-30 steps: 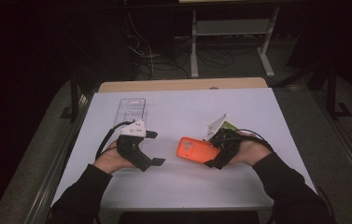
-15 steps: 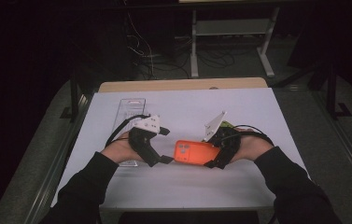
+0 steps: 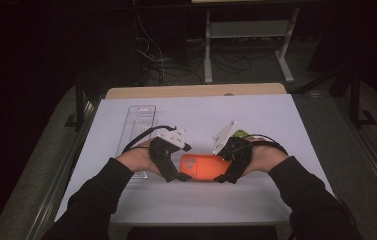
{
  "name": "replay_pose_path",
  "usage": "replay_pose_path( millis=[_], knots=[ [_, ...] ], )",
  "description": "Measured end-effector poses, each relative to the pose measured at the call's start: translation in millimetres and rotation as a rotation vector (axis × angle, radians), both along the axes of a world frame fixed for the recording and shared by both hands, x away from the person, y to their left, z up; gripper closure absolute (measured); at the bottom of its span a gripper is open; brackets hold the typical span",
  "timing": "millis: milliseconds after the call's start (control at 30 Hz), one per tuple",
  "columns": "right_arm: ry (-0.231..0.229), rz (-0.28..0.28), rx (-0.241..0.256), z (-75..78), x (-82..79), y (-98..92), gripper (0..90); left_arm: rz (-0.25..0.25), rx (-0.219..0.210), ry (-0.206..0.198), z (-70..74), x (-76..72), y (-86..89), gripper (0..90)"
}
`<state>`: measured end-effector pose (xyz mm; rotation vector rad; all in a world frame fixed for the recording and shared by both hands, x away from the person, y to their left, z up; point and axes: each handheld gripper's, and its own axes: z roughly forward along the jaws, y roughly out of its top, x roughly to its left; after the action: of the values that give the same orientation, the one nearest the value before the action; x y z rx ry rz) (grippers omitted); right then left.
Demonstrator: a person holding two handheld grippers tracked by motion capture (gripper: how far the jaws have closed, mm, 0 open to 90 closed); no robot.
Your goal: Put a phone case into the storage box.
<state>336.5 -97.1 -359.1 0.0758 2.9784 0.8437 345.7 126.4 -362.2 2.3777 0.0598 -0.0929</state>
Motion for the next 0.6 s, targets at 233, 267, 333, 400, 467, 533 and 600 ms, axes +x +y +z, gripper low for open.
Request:
replay_pose_path(
  millis=[233,267,333,400,467,533,600],
  knots=[
    [-0.004,0.019,0.004,1.3,-1.2,7.1,15.6,-0.025,0.035,0.003,-5.6,-2.2,-9.0,0.0],
    [-0.004,0.019,0.004,1.3,-1.2,7.1,15.6,-0.031,0.043,0.003,-6.9,-2.6,-10.3,0.0],
    [0.002,0.014,0.001,2.1,-2.2,8.6,15.6,-0.042,0.062,-0.004,-8.6,-2.3,-12.3,0.0],
    [0.008,0.014,-0.003,2.8,-2.8,10.5,15.6,-0.041,0.073,-0.001,-10.2,-2.6,-13.6,0.0],
    [0.006,0.013,-0.003,3.0,-3.0,10.8,15.6,-0.039,0.078,0.000,-10.5,-2.9,-13.7,0.0],
    [-0.005,0.026,0.008,3.4,-1.9,11.4,15.6,-0.039,0.087,0.001,-11.3,-3.1,-14.1,0.0],
    [-0.008,0.028,0.007,4.0,-1.6,11.9,15.6,-0.036,0.093,0.002,-11.6,-3.0,-14.0,2.7]
  ],
)
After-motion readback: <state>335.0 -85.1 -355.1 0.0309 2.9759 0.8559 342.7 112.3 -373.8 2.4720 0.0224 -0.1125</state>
